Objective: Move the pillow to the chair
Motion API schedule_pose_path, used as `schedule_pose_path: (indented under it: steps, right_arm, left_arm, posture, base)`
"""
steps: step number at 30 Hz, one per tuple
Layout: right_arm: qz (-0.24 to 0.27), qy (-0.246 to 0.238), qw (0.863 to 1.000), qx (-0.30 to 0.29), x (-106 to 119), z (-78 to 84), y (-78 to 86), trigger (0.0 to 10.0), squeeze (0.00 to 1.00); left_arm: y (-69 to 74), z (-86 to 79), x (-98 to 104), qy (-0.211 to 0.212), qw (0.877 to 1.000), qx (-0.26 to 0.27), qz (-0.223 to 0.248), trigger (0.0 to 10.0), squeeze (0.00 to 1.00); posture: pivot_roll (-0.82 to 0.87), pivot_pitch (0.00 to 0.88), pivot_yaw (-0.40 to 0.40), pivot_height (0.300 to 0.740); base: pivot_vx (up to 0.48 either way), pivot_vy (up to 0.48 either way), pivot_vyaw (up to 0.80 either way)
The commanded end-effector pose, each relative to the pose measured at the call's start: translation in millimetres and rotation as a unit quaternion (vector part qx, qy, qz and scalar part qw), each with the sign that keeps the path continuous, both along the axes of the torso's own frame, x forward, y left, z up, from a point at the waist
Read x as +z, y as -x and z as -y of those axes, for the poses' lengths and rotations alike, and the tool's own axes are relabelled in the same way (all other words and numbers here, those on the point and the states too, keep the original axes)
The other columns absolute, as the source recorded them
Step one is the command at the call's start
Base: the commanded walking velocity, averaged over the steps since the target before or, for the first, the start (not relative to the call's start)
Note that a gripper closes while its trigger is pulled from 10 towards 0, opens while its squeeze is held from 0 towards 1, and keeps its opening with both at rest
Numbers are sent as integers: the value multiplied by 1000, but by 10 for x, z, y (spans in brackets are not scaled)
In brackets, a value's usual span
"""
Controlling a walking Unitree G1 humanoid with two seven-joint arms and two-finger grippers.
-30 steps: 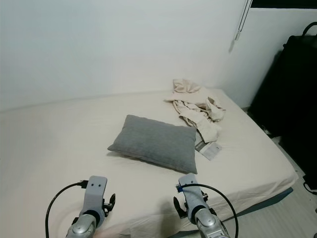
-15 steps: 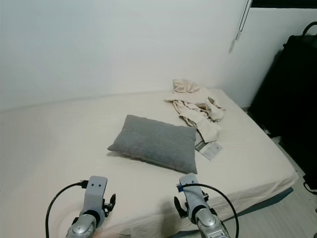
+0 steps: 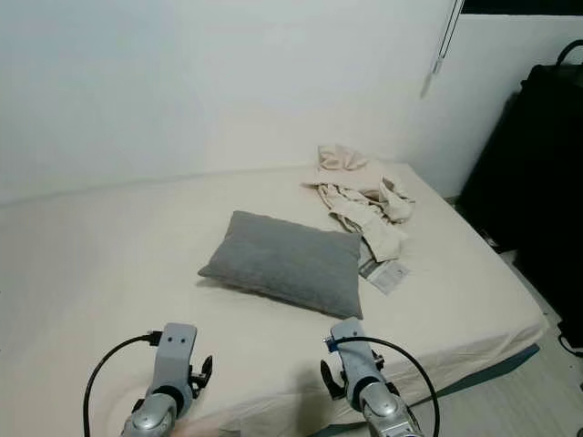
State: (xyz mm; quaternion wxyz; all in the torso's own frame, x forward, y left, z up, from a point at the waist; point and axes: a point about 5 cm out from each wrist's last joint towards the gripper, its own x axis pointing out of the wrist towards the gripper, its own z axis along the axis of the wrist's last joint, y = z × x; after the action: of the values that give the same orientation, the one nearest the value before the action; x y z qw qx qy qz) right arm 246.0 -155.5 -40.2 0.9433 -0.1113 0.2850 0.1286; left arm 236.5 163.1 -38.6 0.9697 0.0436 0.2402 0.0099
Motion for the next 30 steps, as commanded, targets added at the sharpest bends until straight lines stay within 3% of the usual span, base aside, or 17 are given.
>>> schedule_pose_path:
  steps: [1, 13, 18, 20, 24, 25, 27, 28, 30]
  right_arm:
    - [-1, -5, 1000, -13, -3, 25, 3, 10000, 0]
    - [0, -3, 1000, -9, 6, 16, -11, 10000, 0]
    - [25, 24, 999, -5, 85, 35, -109, 10000, 0]
    - [49, 56, 997, 13, 162, 35, -199, 10000, 0]
    - [164, 96, 976, 111, 661, -203, -657, 10000, 0]
    - [164, 96, 976, 111, 661, -203, -657, 10000, 0]
    - [210, 53, 964, 154, 956, -380, -822, 10000, 0]
    - [229, 27, 956, 180, 1116, -466, -884, 10000, 0]
    - [274, 30, 921, 276, 1518, -645, -965, 10000, 0]
  left_arm:
    - [44, -13, -41, 0, 1000, 3, -14, 10000, 0]
    - [36, -14, -40, 0, 1000, 4, -15, 10000, 0]
    - [-42, -49, 13, -1, 1000, 14, -7, 10000, 0]
    - [-90, -78, 49, -7, 1000, 12, 0, 10000, 0]
    - [-262, -113, 178, -21, 1000, -13, 16, 10000, 0]
    - [-262, -113, 178, -21, 1000, -13, 16, 10000, 0]
    - [-329, -121, 243, -21, 999, -16, 30, 10000, 0]
    - [-356, -120, 267, -19, 999, -15, 34, 10000, 0]
    - [-399, -100, 312, -23, 998, -24, 45, 10000, 0]
  posture:
    - [65, 40, -40, 740]
    - [63, 38, -39, 740]
    - [63, 59, -30, 740]
    - [60, 69, -18, 740]
    - [58, 51, 30, 740]
    - [58, 51, 30, 740]
    - [56, 85, 28, 740]
    - [50, 86, 22, 740]
    - [53, 100, 21, 740]
  base:
    - [0, 0, 0]
    - [0, 0, 0]
    - [0, 0, 0]
    - [0, 0, 0]
    - [0, 0, 0]
    - [0, 0, 0]
    - [0, 0, 0]
    - [0, 0, 0]
    - [0, 0, 0]
